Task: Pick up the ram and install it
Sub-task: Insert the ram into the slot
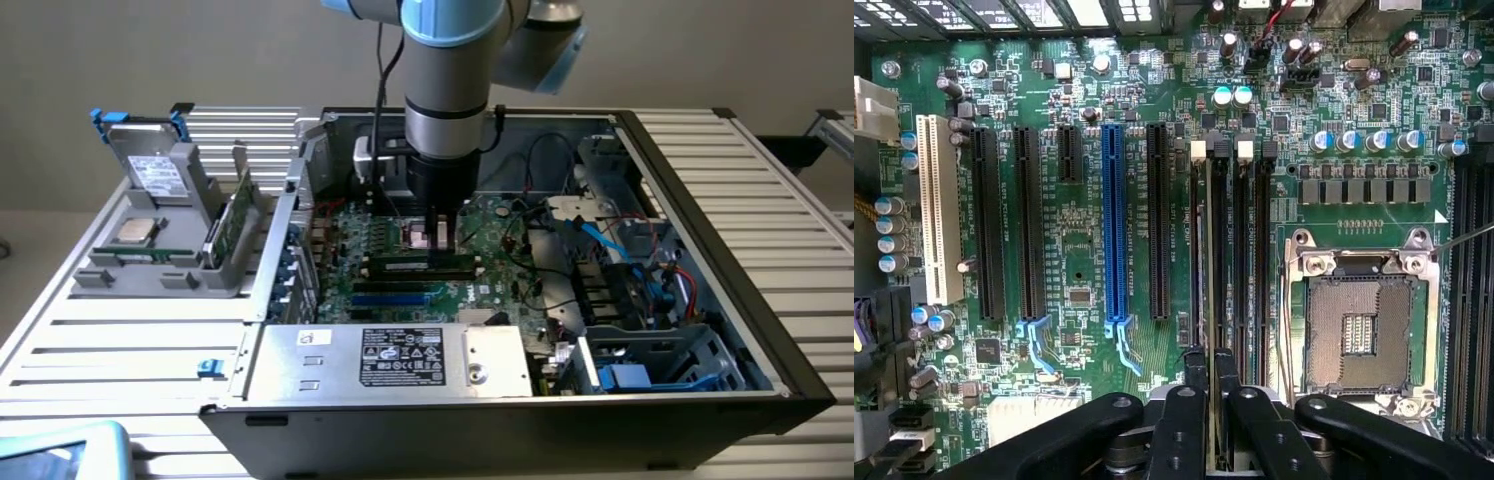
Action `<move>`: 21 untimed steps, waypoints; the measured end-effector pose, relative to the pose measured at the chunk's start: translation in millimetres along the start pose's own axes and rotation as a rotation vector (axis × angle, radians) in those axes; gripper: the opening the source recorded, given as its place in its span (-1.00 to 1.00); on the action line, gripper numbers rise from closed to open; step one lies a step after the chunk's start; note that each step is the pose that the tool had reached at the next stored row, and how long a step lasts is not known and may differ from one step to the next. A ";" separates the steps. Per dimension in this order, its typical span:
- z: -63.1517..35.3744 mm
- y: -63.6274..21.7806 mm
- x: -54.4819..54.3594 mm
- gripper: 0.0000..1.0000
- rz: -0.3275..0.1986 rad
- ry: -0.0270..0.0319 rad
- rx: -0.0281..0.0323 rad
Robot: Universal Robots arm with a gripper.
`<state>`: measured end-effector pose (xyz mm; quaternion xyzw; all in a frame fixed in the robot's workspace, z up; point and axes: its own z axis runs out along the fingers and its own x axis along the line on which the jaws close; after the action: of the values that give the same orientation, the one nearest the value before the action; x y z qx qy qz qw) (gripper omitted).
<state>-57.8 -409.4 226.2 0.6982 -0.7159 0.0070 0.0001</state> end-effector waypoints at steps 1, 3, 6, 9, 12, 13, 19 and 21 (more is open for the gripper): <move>0.0 0.1 0.0 -0.71 0.000 0.0002 0.0006; 0.0 0.2 0.4 -0.71 0.000 0.0001 0.0018; 0.3 0.3 0.5 -0.71 0.000 -0.0001 0.0087; 1.2 0.2 0.6 -0.71 0.000 -0.0002 0.0119; 1.6 0.9 0.6 -0.71 0.000 0.0000 0.0120; 1.6 1.0 0.6 -0.71 0.000 -0.0001 0.0121; 1.7 1.2 0.5 -0.67 0.000 -0.0003 0.0120; 1.6 1.2 0.6 -0.54 0.000 -0.0003 0.0121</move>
<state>-59.0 -409.9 224.7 0.6981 -0.7159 0.0113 -0.0042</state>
